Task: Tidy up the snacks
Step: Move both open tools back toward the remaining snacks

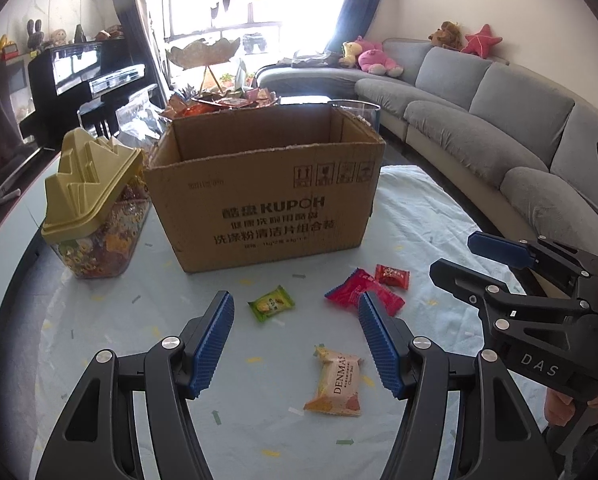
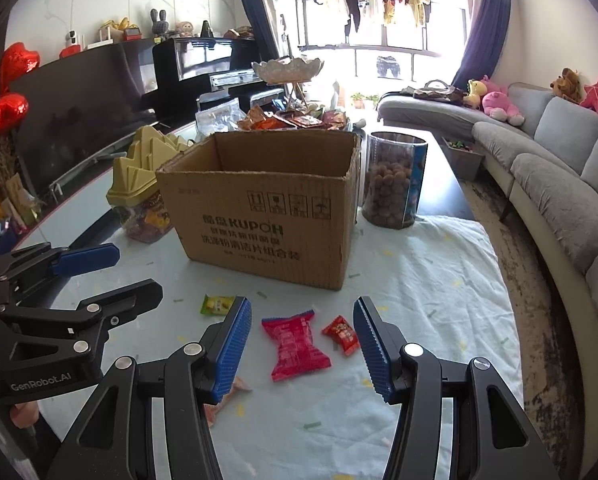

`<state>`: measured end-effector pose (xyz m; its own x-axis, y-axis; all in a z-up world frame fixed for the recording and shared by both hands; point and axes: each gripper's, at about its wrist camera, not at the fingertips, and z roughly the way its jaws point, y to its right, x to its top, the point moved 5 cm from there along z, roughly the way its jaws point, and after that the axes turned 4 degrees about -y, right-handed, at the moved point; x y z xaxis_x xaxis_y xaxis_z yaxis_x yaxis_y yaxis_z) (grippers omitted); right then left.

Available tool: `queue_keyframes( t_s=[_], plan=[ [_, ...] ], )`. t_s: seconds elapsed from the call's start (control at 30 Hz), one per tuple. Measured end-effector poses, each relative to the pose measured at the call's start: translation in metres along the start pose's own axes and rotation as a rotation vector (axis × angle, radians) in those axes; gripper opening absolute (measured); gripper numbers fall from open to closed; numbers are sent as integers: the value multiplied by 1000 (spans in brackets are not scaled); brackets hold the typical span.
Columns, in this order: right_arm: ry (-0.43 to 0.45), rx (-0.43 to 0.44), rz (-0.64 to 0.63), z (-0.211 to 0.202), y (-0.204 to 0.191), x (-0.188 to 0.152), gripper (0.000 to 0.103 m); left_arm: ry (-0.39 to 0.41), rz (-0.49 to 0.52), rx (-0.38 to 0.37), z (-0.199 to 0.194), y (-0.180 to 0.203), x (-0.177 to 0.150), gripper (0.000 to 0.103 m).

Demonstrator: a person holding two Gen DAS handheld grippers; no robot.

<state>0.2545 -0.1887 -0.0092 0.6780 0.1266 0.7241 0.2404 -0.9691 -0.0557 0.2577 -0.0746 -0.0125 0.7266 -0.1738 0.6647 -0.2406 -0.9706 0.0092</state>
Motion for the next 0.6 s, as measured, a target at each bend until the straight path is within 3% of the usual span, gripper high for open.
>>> queue_keyframes(
  t_s=[0.33, 0.6],
  plan=[
    [-98, 10, 45, 19, 9, -40, 54, -116, 0, -65, 32, 13, -40, 62],
    [-160, 14, 64, 32, 12, -61, 54, -183, 8, -105, 51, 21, -54, 57]
  ],
)
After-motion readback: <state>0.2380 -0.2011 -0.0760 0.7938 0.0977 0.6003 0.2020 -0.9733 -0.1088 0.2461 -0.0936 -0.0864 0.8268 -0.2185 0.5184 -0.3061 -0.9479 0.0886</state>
